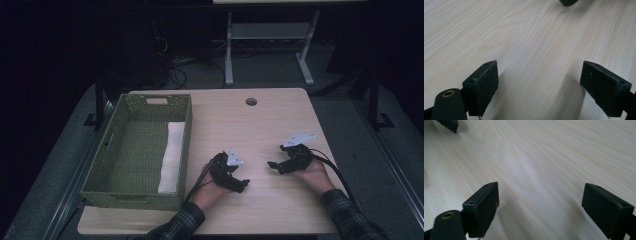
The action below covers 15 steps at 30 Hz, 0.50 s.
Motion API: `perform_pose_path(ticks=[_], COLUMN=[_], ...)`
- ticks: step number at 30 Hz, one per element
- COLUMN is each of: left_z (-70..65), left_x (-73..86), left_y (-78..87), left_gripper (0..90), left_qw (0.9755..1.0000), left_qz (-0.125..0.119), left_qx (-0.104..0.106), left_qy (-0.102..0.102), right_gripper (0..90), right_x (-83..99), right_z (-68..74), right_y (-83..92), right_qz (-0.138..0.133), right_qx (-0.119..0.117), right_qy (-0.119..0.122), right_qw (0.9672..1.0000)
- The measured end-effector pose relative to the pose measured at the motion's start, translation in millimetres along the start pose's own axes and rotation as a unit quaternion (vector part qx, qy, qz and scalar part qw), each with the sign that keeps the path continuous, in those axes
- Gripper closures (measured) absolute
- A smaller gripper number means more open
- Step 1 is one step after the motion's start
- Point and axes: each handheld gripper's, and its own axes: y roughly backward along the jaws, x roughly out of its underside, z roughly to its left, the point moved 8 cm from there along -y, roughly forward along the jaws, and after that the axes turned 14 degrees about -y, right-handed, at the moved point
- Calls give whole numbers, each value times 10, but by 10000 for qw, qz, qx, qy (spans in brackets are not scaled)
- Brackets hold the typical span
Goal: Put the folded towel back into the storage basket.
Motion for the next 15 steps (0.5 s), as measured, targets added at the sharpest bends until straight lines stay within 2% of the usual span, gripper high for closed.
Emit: perform_pose_path(ticks=[2, 6, 10, 15], left_z=[-2, 5, -4, 1], left_x=[3, 2, 3, 10], left_y=[-6, -7, -12, -7], left_gripper=[136, 135, 133, 126], left_qw=[10000, 10000, 9999, 9998], left_qz=[-69, -83, -90, -81], left_qx=[-33, -49, -46, -118], left_qy=[25, -17, 46, 129], right_gripper=[127, 115, 82, 81], right_x=[39, 62, 65, 65], right_z=[10, 18, 15, 17], right_y=[-19, -26, -33, -33], right_qz=[55, -33, 13, 16], right_qx=[29, -96, -104, -105], right_qy=[32, -60, -36, -41], right_qw=[10000, 9999, 9999, 9999])
